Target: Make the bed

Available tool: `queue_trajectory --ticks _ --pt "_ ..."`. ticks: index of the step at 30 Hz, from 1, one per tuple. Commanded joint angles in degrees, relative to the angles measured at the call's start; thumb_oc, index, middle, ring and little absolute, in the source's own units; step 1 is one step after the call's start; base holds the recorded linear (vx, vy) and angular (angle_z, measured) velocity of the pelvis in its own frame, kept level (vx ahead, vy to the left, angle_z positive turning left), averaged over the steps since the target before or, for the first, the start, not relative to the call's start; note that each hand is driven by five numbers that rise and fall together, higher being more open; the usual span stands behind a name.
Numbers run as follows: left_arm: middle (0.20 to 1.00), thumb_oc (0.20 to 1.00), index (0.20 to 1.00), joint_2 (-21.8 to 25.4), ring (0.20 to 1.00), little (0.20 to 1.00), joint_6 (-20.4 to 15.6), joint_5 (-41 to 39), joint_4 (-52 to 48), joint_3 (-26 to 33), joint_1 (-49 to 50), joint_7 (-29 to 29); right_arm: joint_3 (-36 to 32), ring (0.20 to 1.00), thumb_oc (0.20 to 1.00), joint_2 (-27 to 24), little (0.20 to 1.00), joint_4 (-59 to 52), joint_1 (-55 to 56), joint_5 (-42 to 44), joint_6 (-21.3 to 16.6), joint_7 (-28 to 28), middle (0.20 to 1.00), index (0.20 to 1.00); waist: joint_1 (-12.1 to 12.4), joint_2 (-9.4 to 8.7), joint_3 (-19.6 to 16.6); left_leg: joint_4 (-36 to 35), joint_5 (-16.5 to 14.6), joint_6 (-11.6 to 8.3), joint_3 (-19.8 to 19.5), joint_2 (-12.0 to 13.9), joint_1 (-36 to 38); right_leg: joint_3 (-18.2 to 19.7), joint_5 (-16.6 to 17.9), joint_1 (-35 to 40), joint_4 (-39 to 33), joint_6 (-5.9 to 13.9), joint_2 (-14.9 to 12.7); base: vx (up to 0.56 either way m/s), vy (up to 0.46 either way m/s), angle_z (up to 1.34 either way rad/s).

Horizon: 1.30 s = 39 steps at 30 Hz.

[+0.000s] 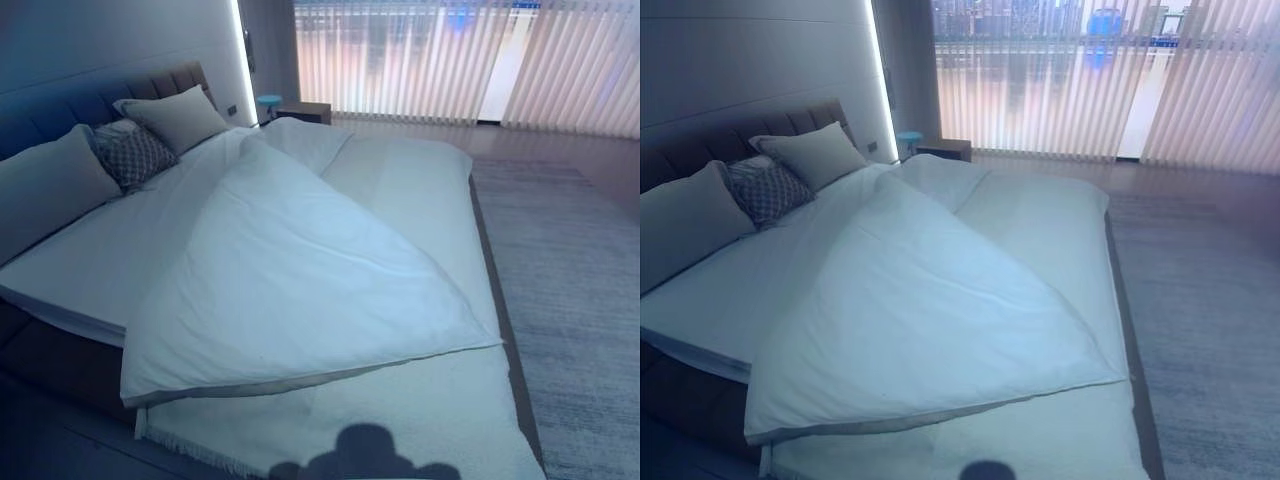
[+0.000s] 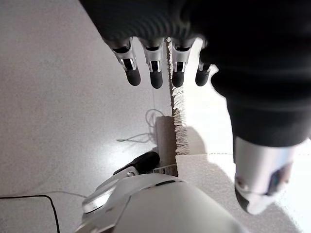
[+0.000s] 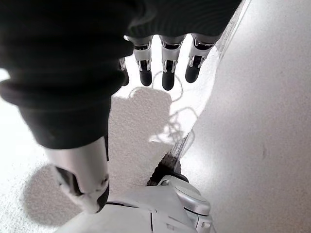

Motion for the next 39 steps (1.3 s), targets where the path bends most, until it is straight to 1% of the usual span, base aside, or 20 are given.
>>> queue_trajectory --ticks 1,13,18,21,23,24,25,27,28,29,30,31,32,33,34,35,36,37,38,39 --pt "1.000 1.000 1.000 -0.6 1.000 1.000 -0.4 2.5 0.8 -0.1 -3.3 -0.4 2.7 1.000 1.000 -1.6 1.000 1.5 -3.2 -0.9 -0.1 0.2 1.000 1.000 -2.0 -2.01 0.5 -0.2 -1.7 0.40 -1.5 -3.5 -0.5 -0.2 4.0 3.3 -0.4 5.09 -3.9 0.00 0.000 0.00" --pt "1.000 1.000 1.000 -1.0 1.000 1.000 0.0 1.0 2.0 1.5 -2.6 0.4 2.3 1.000 1.000 -1.4 1.000 1.2 -3.3 -0.1 -0.1 0.0 1.000 1.000 -1.4 -1.76 0.5 -0.2 -2.0 0.84 -1.1 -3.7 -0.2 0.0 3.7 3.4 -0.4 5.17 -3.9 0.01 0.005 0.00" --pt "1.000 1.000 1.000 -1.0 1.000 1.000 0.0 -0.9 1.9 2.9 -2.4 1.1 0.2 1.000 1.000 -1.1 1.000 0.7 -3.8 3.7 -0.4 -0.5 1.000 1.000 -1.2 -1.59 0.7 -0.2 -2.3 1.30 -1.2 -3.9 -0.3 0.2 3.2 2.9 0.5 5.19 -4.2 0.03 0.026 -0.02" --pt "1.000 1.000 1.000 -0.8 1.000 1.000 -0.2 -2.5 1.4 4.0 -2.7 1.8 -2.4 1.000 1.000 -0.7 1.000 -1.1 -4.9 9.4 -1.2 -1.0 1.000 1.000 -0.9 -1.52 1.6 0.4 -2.6 1.96 -0.7 -3.9 -1.1 0.6 2.7 1.3 2.6 5.39 -4.5 0.02 0.056 -0.08" --pt "1.000 1.000 1.000 -0.7 1.000 1.000 -0.3 -2.9 1.4 4.2 -2.9 1.9 -2.9 1.000 1.000 -0.6 1.000 -1.4 -5.2 10.7 -1.4 -1.1 1.000 1.000 -0.8 -1.54 1.8 0.9 -2.9 2.15 -0.4 -3.9 -1.5 0.8 2.6 0.7 3.3 5.44 -4.6 0.00 0.050 -0.10" --pt "1.000 1.000 1.000 -0.6 1.000 1.000 -0.5 -3.8 1.0 4.5 -3.1 2.1 -3.7 1.000 1.000 -0.4 1.000 -2.3 -6.0 13.4 -1.7 -1.3 1.000 1.000 -0.6 -1.56 2.4 1.8 -3.3 2.44 0.0 -4.0 -2.3 1.1 2.6 -0.3 4.1 5.57 -4.9 0.00 0.063 -0.09" --pt "1.000 1.000 1.000 -0.6 1.000 1.000 -0.5 -3.8 1.0 4.5 -3.1 2.1 -3.7 1.000 1.000 -0.4 1.000 -2.3 -6.0 13.4 -1.7 -1.3 1.000 1.000 -0.6 -1.56 2.4 1.8 -3.3 2.44 0.0 -4.0 -2.3 1.1 2.6 -0.3 4.2 5.57 -4.9 0.00 0.073 -0.10" --pt "1.000 1.000 1.000 -0.4 1.000 1.000 -0.9 -6.0 0.7 5.5 -3.6 2.6 -5.4 1.000 1.000 0.1 1.000 -4.4 -7.4 18.9 -2.6 -1.6 1.000 1.000 -0.3 -1.73 3.5 3.4 -4.3 2.99 0.6 -4.1 -3.7 1.7 2.3 -2.1 5.9 6.07 -5.3 0.00 0.089 -0.20" --pt "1.000 1.000 1.000 -0.4 1.000 1.000 -0.9 -6.0 0.7 5.5 -3.6 2.6 -5.4 1.000 1.000 0.1 1.000 -4.4 -7.4 18.9 -2.6 -1.6 1.000 1.000 -0.3 -1.74 3.5 3.5 -4.3 3.00 0.6 -4.1 -3.8 1.8 2.3 -2.2 6.0 6.07 -5.3 -0.05 0.123 -0.29" --pt "1.000 1.000 1.000 -0.2 1.000 1.000 -1.2 -7.8 -0.3 5.9 -4.0 3.1 -6.1 1.000 1.000 0.4 1.000 -6.6 -8.7 22.8 -3.3 -1.9 1.000 1.000 -0.1 -1.80 4.9 4.8 -4.8 3.43 1.1 -3.9 -5.2 2.1 2.1 -4.6 8.8 6.50 -5.7 -0.05 0.064 -0.20" --pt "1.000 1.000 1.000 -0.1 1.000 1.000 -1.2 -7.8 -0.3 5.9 -4.1 3.1 -6.1 1.000 1.000 0.4 1.000 -6.6 -8.7 22.9 -3.3 -1.9 1.000 1.000 -0.1 -1.82 4.9 4.9 -4.8 3.44 1.2 -3.9 -5.3 2.1 2.1 -4.8 8.9 6.50 -5.7 -0.08 0.096 -0.22" --pt "1.000 1.000 1.000 0.1 1.000 1.000 -1.3 -8.5 -0.7 6.0 -4.4 3.5 -6.1 1.000 1.000 0.4 1.000 -8.2 -9.5 24.4 -3.7 -2.5 1.000 1.000 0.0 -1.86 5.8 5.5 -5.0 3.66 1.5 -3.9 -6.1 2.3 2.0 -6.4 10.7 6.79 -5.8 -0.10 0.106 -0.31" --pt "1.000 1.000 1.000 0.4 1.000 1.000 -1.4 -9.1 -0.8 5.9 -5.2 4.2 -6.4 1.000 1.000 0.4 1.000 -10.2 -11.3 28.1 -4.4 -2.9 1.000 1.000 0.2 -1.82 7.7 6.0 -5.3 4.07 2.3 -3.7 -6.8 2.1 2.7 -9.8 14.9 7.45 -6.6 -0.10 0.133 -0.54" --pt "1.000 1.000 1.000 0.7 1.000 1.000 -1.5 -9.0 -0.8 5.3 -5.8 4.5 -6.6 1.000 1.000 0.3 1.000 -10.9 -12.5 30.1 -4.6 -3.1 1.000 1.000 0.1 -1.68 8.5 6.0 -5.2 4.12 2.5 -3.7 -6.9 2.2 3.2 -10.8 16.3 7.75 -6.9 -0.06 0.102 -0.72" --pt "1.000 1.000 1.000 0.6 1.000 1.000 -1.5 -9.0 -0.8 5.4 -5.8 4.5 -6.6 1.000 1.000 0.3 1.000 -10.8 -12.5 30.1 -4.6 -3.1 1.000 1.000 0.1 -1.70 8.6 6.0 -5.2 4.13 2.5 -3.7 -6.9 2.2 3.1 -10.9 16.5 7.75 -6.9 0.00 0.038 -0.61" --pt "1.000 1.000 1.000 1.2 1.000 1.000 -1.5 -9.4 -1.0 4.7 -6.6 5.0 -7.1 1.000 1.000 0.3 1.000 -13.6 -13.6 34.0 -5.5 -3.6 1.000 1.000 -0.1 -1.40 9.8 6.3 -5.0 3.97 1.9 -3.5 -7.5 3.3 3.3 -12.4 18.6 7.70 -7.0 0.00 0.010 -0.33" --pt "1.000 1.000 1.000 1.2 1.000 1.000 -1.5 -9.4 -1.0 4.7 -6.6 5.0 -7.1 1.000 1.000 0.3 1.000 -13.6 -13.6 34.0 -5.5 -3.6 1.000 1.000 -0.1 -1.42 9.8 6.3 -5.0 3.97 1.9 -3.5 -7.6 3.3 3.2 -12.5 18.7 7.69 -7.0 0.02 0.005 -0.04" --pt "1.000 1.000 1.000 1.5 1.000 1.000 -1.5 -9.3 -1.1 4.6 -6.9 5.2 -7.5 1.000 1.000 0.2 1.000 -15.1 -14.2 36.0 -5.9 -3.8 1.000 1.000 -0.3 -1.31 10.1 6.5 -5.0 3.86 1.6 -3.6 -7.8 3.6 3.3 -13.0 18.3 7.47 -7.3 0.02 -0.034 0.05" --pt "1.000 1.000 1.000 1.9 1.000 1.000 -1.7 -9.6 -1.1 4.3 -8.1 5.7 -7.9 1.000 1.000 -0.6 1.000 -18.1 -16.2 39.4 -7.2 -4.6 1.000 1.000 -0.5 -1.26 11.3 6.1 -5.0 3.39 1.5 -3.8 -8.4 3.7 4.8 -14.5 15.0 7.17 -7.9 0.02 -0.063 0.07" --pt "1.000 1.000 1.000 1.9 1.000 1.000 -1.6 -9.9 -1.0 4.2 -8.5 6.0 -8.1 1.000 1.000 -0.8 1.000 -19.2 -17.1 40.7 -7.8 -5.2 1.000 1.000 -0.5 -1.32 11.8 6.0 -4.9 3.19 1.5 -3.8 -8.6 3.4 6.0 -15.3 13.3 7.23 -8.2 0.00 -0.083 -0.01"
